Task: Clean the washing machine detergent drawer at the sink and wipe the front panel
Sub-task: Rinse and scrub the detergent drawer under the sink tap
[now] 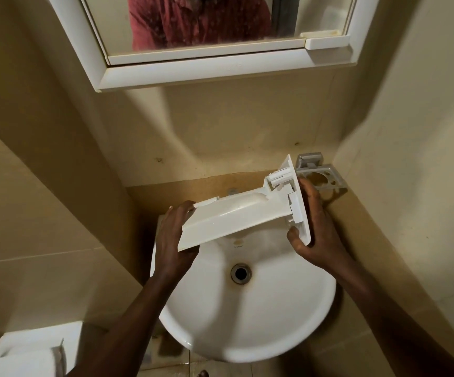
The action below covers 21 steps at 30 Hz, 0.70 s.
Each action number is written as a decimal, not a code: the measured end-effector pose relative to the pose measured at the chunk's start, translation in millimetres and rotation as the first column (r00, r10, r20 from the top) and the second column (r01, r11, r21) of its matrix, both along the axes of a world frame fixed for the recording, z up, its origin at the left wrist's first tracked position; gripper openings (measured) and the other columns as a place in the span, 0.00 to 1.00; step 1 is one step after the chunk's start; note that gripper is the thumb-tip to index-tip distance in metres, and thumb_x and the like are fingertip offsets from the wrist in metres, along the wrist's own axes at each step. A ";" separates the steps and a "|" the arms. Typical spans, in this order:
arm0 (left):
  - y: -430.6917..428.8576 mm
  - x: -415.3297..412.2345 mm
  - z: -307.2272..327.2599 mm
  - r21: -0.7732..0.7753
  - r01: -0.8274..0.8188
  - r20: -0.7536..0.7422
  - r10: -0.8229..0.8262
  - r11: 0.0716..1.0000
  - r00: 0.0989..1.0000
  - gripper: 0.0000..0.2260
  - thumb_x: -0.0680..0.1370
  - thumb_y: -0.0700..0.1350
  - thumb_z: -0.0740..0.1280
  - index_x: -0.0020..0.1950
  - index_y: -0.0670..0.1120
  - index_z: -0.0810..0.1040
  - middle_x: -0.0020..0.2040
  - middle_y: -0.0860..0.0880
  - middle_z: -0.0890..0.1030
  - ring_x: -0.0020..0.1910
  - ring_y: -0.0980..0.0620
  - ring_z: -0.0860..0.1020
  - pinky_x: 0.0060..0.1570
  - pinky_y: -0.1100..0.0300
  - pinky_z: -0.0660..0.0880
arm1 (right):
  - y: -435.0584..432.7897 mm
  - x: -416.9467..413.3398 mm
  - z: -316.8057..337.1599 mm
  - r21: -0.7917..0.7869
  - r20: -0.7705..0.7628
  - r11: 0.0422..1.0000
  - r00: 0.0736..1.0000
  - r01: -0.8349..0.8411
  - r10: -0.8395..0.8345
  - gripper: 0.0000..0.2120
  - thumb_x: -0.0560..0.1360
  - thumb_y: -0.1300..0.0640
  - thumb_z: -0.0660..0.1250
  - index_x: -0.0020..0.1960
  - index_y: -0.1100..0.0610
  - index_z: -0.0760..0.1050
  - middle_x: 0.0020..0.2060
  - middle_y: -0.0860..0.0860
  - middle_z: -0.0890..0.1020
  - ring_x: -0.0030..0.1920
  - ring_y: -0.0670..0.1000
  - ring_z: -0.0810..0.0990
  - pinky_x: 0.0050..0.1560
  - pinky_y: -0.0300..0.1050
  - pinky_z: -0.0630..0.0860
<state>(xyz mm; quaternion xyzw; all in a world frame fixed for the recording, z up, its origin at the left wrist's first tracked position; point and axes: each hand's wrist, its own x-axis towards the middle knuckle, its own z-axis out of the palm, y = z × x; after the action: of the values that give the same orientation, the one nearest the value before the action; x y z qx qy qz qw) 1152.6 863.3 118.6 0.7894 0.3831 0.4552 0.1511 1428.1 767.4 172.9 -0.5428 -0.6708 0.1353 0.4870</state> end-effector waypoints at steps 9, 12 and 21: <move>-18.4 -3.6 -3.9 0.042 -0.001 0.056 -0.002 0.999 0.998 0.33 0.69 0.35 0.69 0.72 0.54 0.66 0.71 0.51 0.72 0.71 0.47 0.70 0.69 0.34 0.63 | -19.8 -12.0 -10.0 0.007 -0.035 1.000 0.999 0.030 -0.030 0.45 0.69 0.62 0.66 0.77 0.40 0.46 0.72 0.40 0.63 0.71 0.38 0.63 0.68 0.33 0.65; -3.9 6.4 29.0 0.025 0.002 0.112 -0.005 1.000 0.994 0.30 0.72 0.39 0.68 0.71 0.58 0.66 0.69 0.47 0.74 0.69 0.44 0.73 0.70 0.36 0.64 | -13.9 -5.2 10.2 0.183 0.039 0.983 0.999 0.027 -0.034 0.41 0.69 0.60 0.63 0.78 0.51 0.48 0.72 0.31 0.58 0.71 0.35 0.61 0.67 0.29 0.62; -15.8 3.2 3.9 -0.310 0.000 0.064 0.021 0.951 0.998 0.25 0.70 0.35 0.74 0.62 0.53 0.71 0.57 0.57 0.79 0.58 0.53 0.78 0.50 0.50 0.79 | -10.2 0.1 -12.0 -0.158 -0.107 0.987 0.994 -0.030 0.013 0.49 0.66 0.73 0.72 0.76 0.50 0.50 0.63 0.20 0.64 0.63 0.27 0.66 0.57 0.22 0.66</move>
<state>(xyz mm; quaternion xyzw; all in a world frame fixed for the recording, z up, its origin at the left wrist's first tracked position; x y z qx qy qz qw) 1155.8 847.6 122.5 0.7383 0.4487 0.4162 0.2834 1428.2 757.2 160.8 -0.5647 -0.6369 0.2226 0.4753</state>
